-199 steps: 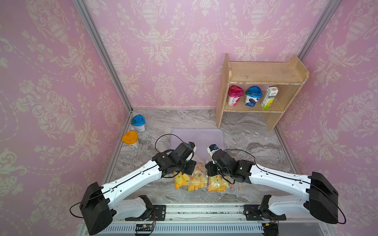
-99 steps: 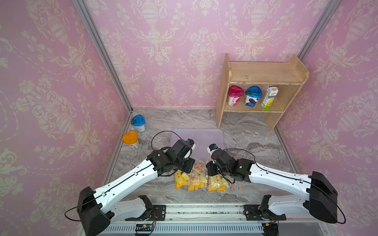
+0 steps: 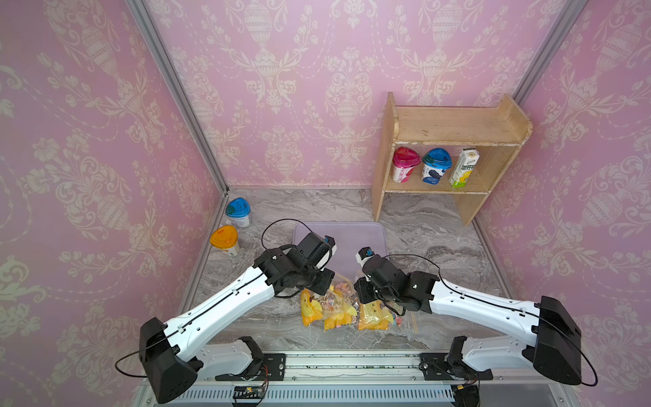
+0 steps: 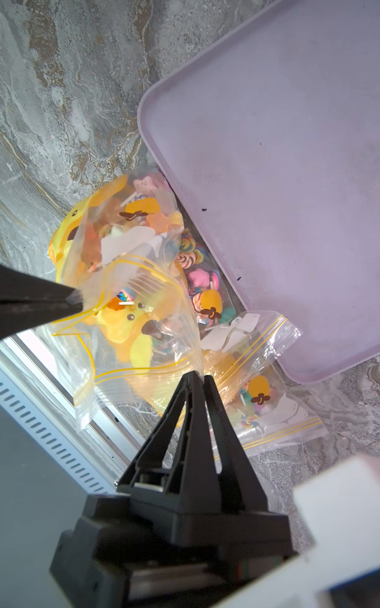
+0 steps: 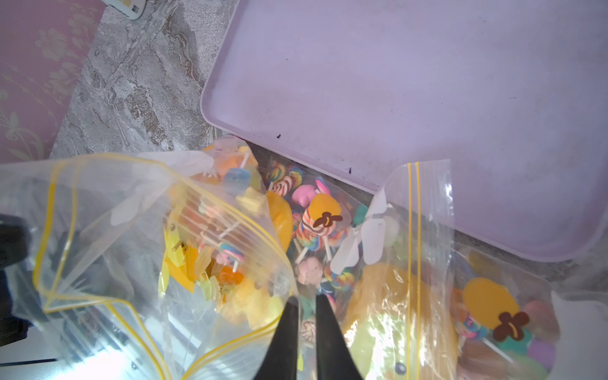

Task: Pour candies out of the ziploc bag
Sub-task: Open the ziploc bag at the center of the board, then pick up the ziploc bag from the center of the board.

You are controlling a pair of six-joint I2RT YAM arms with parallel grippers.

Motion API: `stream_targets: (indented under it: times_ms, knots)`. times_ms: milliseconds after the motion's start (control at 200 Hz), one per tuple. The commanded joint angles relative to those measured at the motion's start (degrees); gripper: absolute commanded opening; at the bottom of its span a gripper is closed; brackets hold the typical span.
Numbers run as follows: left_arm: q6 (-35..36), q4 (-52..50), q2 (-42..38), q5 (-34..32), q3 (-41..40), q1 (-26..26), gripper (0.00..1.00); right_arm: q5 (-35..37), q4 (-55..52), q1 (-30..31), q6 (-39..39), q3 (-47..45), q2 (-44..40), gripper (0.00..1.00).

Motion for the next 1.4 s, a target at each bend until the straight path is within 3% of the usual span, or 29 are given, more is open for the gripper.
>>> stream_targets:
  times_ms: [0,260,440,605,766,976,1116,1396]
  knots:
    - [1.2,-1.0,0.3,0.7,2.5,0.3,0.00,1.6,-1.9,0.9,-0.3,1.9,0.0,0.16]
    - [0.5,0.4,-0.3,0.3,3.3,0.3,0.01,3.5,-3.4,1.8,0.4,2.8,0.6,0.21]
    - [-2.1,4.3,-2.9,-0.8,1.8,0.3,0.39,5.0,-4.7,2.2,0.2,2.2,-1.3,0.33]
    - [-3.6,7.4,-7.1,-2.1,-1.5,0.5,0.62,7.0,-8.3,2.2,-1.2,3.9,-2.1,0.36]
    - [-4.9,9.8,-10.9,-3.1,-5.3,2.9,0.76,7.2,-10.7,2.2,-2.4,5.9,-4.5,0.42]
    - [-11.3,15.3,-16.4,-0.2,-15.3,10.0,0.82,-1.4,-6.3,2.3,-4.8,6.9,-6.8,0.58]
    - [-16.1,20.6,-20.5,2.3,-22.5,13.2,0.84,-5.9,-5.3,2.6,-5.6,8.8,-2.3,0.59]
    - [-20.2,24.0,-24.6,3.5,-30.7,14.7,0.84,-6.1,-4.3,2.8,-5.6,11.1,7.0,0.56]
